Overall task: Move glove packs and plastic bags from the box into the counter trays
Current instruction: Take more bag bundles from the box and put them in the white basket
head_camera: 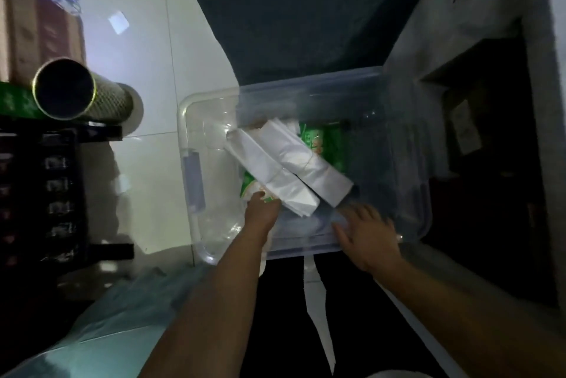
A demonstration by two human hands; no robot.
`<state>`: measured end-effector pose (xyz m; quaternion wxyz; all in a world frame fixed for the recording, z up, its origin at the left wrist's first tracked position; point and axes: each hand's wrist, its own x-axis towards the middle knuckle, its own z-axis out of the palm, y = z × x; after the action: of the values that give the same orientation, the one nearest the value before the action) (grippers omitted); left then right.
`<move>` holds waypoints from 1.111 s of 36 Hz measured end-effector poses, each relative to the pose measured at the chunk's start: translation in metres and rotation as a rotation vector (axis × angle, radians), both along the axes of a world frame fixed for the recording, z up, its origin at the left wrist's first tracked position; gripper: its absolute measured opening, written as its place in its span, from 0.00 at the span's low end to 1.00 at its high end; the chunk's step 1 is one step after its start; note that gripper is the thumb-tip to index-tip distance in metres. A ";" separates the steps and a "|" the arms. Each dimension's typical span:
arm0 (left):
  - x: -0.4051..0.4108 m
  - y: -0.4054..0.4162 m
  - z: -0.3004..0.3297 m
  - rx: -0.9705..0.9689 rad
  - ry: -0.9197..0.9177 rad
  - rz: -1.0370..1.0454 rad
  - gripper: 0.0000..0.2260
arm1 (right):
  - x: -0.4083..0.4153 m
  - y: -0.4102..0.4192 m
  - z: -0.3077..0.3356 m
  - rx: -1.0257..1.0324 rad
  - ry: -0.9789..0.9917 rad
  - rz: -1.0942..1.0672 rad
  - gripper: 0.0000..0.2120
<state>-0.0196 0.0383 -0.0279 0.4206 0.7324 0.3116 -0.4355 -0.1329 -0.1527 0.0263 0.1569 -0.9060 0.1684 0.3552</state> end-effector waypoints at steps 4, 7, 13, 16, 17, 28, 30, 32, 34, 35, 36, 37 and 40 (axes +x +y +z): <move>0.021 0.000 -0.050 -0.024 0.031 0.209 0.22 | 0.001 0.008 -0.015 -0.111 -0.082 -0.018 0.26; 0.041 -0.002 -0.072 -0.067 0.086 0.500 0.20 | -0.006 0.012 -0.019 -0.123 -0.195 -0.030 0.27; 0.047 -0.007 -0.096 -0.063 0.044 0.695 0.17 | -0.009 0.012 -0.025 -0.146 -0.283 -0.018 0.25; 0.044 -0.013 -0.090 -0.131 0.030 0.763 0.15 | -0.010 0.013 -0.023 -0.147 -0.279 -0.023 0.26; 0.042 -0.014 -0.087 -0.171 0.024 0.769 0.18 | -0.010 0.013 -0.022 -0.142 -0.267 -0.029 0.26; 0.023 0.004 -0.023 -0.244 -0.131 0.684 0.07 | 0.010 0.004 -0.018 0.007 0.173 -0.162 0.24; 0.017 0.010 -0.001 -0.270 -0.190 0.686 0.07 | 0.020 0.001 -0.021 0.070 0.265 -0.215 0.23; 0.010 0.016 0.022 -0.278 -0.247 0.688 0.08 | 0.032 -0.004 -0.027 0.158 0.311 -0.290 0.21; 0.003 0.022 0.044 -0.294 -0.301 0.706 0.10 | 0.047 -0.009 -0.037 0.233 0.305 -0.399 0.20; 0.000 0.026 0.054 -0.304 -0.324 0.716 0.11 | 0.055 -0.012 -0.044 0.243 0.288 -0.444 0.22; -0.003 0.029 0.063 -0.314 -0.348 0.723 0.12 | 0.064 -0.013 -0.051 0.242 0.263 -0.477 0.26; -0.006 0.033 0.071 -0.323 -0.376 0.729 0.13 | 0.073 -0.014 -0.057 0.234 0.233 -0.494 0.29; -0.013 0.040 0.088 -0.340 -0.456 0.739 0.14 | 0.103 -0.009 -0.082 0.232 0.162 -0.452 0.30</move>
<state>-0.0323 0.0788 0.0600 0.7193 0.5701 0.3753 -0.1293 -0.0295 -0.1617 -0.0561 0.3211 -0.7899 0.3367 0.3995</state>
